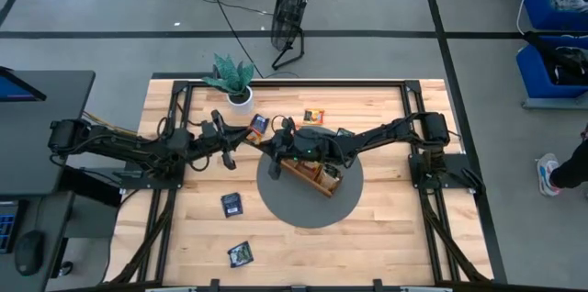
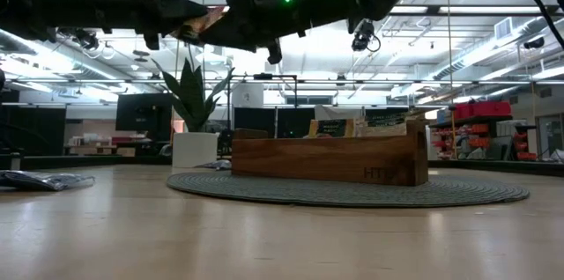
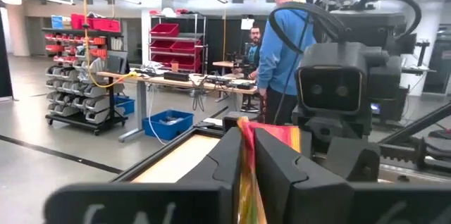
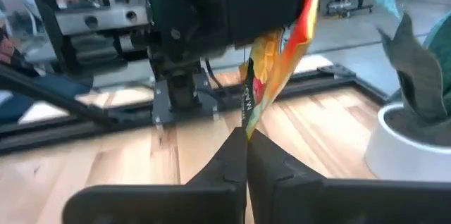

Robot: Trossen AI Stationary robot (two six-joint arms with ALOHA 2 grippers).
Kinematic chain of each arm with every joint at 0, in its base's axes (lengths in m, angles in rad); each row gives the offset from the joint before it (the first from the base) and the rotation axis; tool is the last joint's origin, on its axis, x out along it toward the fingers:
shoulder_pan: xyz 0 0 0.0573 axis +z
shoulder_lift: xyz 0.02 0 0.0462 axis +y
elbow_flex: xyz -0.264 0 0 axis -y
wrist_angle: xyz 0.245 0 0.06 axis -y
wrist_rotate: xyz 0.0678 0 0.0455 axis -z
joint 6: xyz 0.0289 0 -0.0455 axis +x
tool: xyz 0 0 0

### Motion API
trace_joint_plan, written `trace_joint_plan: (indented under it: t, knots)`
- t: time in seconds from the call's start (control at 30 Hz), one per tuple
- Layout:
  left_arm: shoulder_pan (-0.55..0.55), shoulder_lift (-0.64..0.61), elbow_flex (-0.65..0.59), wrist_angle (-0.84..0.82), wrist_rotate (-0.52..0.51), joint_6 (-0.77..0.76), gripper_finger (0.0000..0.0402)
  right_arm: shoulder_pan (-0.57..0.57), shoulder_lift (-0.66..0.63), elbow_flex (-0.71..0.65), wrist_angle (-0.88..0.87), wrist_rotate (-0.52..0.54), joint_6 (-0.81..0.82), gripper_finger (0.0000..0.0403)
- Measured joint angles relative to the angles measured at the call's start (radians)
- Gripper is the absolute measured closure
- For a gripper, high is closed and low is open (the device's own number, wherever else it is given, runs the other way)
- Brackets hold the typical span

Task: Pick & Place Tea
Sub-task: Put the orange tea bag into the middle section of the wooden organizer

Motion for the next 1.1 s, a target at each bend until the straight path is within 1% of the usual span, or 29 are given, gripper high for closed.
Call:
trace_joint_plan:
  t: [0.17,0.27,0.37,0.47,0.57,0.63,0.8,0.87,1.0,1.1]
  knots:
    - [0.000,-0.001,0.000,-0.023,-0.005,0.001,0.0339,0.001,-0.018,-0.002,-0.151,-0.019,0.001,0.0401]
    - [0.000,-0.002,0.000,-0.071,0.020,0.000,0.0330,0.003,-0.065,-0.002,-0.274,-0.055,0.022,0.0401]
    - [0.000,-0.002,0.000,-0.133,0.060,-0.006,0.0320,0.003,-0.122,0.011,-0.460,-0.093,0.050,0.0402]
    - [0.000,-0.002,0.001,-0.205,0.122,-0.031,0.0308,0.004,-0.164,0.059,-0.667,-0.099,0.066,0.0402]
    - [0.000,-0.002,0.001,-0.256,0.158,-0.053,0.0292,0.003,-0.170,0.121,-0.858,-0.111,0.078,0.0402]
    - [0.000,-0.002,0.001,-0.278,0.178,-0.055,0.0279,0.003,-0.169,0.154,-0.952,-0.118,0.079,0.0402]
    - [0.000,-0.002,0.001,-0.310,0.265,-0.056,0.0234,0.000,-0.168,0.182,-1.073,-0.190,0.095,0.0403]
    - [0.000,0.000,0.005,-0.314,0.289,-0.059,0.0212,-0.003,-0.168,0.187,-1.082,-0.205,0.098,0.0403]
    - [0.000,0.001,0.040,-0.333,0.291,-0.096,0.0171,-0.004,-0.155,0.187,-1.123,-0.232,0.105,0.0403]
    - [0.000,0.028,0.090,-0.388,0.291,-0.106,0.0153,-0.004,-0.148,0.187,-1.113,-0.239,0.105,0.0403]
